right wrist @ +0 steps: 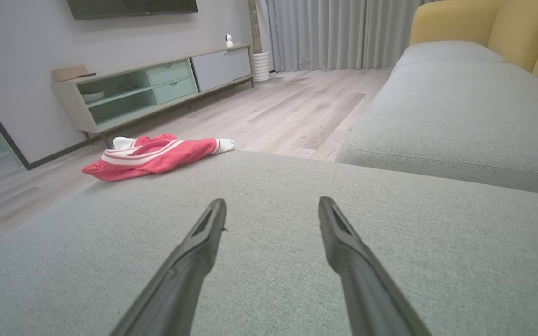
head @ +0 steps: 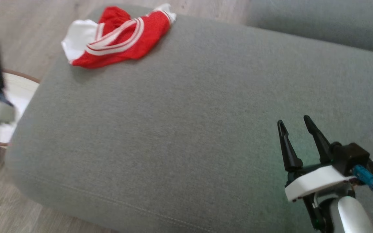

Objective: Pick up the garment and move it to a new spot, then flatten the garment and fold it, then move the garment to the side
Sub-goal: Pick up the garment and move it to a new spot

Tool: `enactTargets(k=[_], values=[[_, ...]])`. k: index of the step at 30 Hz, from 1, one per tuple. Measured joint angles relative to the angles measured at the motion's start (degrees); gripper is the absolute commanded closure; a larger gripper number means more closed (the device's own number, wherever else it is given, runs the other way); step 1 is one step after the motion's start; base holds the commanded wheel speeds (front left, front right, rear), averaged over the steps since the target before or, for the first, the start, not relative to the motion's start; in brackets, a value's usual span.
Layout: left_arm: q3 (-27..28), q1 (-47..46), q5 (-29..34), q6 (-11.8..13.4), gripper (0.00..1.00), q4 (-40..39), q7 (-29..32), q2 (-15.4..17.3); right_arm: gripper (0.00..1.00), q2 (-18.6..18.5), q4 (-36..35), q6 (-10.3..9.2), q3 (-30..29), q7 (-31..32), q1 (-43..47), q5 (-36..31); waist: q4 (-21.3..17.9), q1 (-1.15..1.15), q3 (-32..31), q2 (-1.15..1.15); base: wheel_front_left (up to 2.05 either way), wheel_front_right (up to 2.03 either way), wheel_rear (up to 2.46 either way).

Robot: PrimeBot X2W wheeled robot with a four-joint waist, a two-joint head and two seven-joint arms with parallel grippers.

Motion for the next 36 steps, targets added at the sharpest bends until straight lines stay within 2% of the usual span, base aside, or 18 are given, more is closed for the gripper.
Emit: enactTargets(k=[4,8,14,22,29,30,31,32,36], values=[[0.1,-7.0,-1.0,-6.4,0.00,5.6,3.0,4.1,0.00,0.0,-2.5,0.00,-0.3,2.0,-1.2,-2.7,-2.5,0.01,3.9,0.00,0.00,0.00,0.00],[-1.4,-12.9,-2.6,-10.5,0.00,13.7,6.3,4.5,0.00,0.0,-5.8,0.00,-0.3,3.9,-3.7,-5.4,-5.1,0.01,8.5,0.00,0.00,0.00,0.00],[-2.9,-19.2,-3.1,-11.9,0.00,25.2,8.5,3.1,0.00,-0.1,-9.9,0.00,-0.4,5.9,-5.9,-7.3,-8.1,0.02,14.5,0.00,0.00,0.00,0.00],[-5.4,-26.4,-3.0,-14.2,0.00,40.4,9.0,-1.5,0.00,-0.1,-13.8,0.00,-1.8,7.2,-6.1,-8.5,-11.9,0.01,23.2,0.00,0.00,0.00,0.00],[-6.7,-28.3,-3.5,-15.3,0.00,49.9,10.0,-3.6,0.00,-0.1,-15.0,0.00,-2.5,7.2,-6.2,-8.5,-13.4,0.01,26.7,0.00,0.00,0.00,0.00],[-6.8,-28.6,-3.6,-15.4,0.37,50.7,9.9,-3.8,0.00,-0.1,-15.1,0.00,-2.6,7.2,-6.2,-8.5,-13.5,0.01,26.8,0.00,0.00,0.00,0.00],[-6.9,-29.0,-3.6,-15.5,0.66,51.4,9.8,-4.2,0.00,-0.1,-15.1,0.00,-2.7,7.2,-6.2,-8.5,-13.4,0.00,26.8,0.00,0.00,0.00,0.00],[-7.0,-29.4,-3.6,-15.9,1.00,51.8,9.1,-4.4,0.00,-0.1,-15.1,0.00,-2.7,7.2,-6.2,-8.5,-13.3,0.00,26.8,0.00,0.00,0.00,0.00],[-8.4,-30.5,-3.7,-16.4,1.00,53.1,5.8,-4.6,0.00,-0.1,-14.5,0.00,-2.8,7.1,-6.3,-8.5,-13.0,0.00,25.9,0.00,0.00,0.00,0.00]])
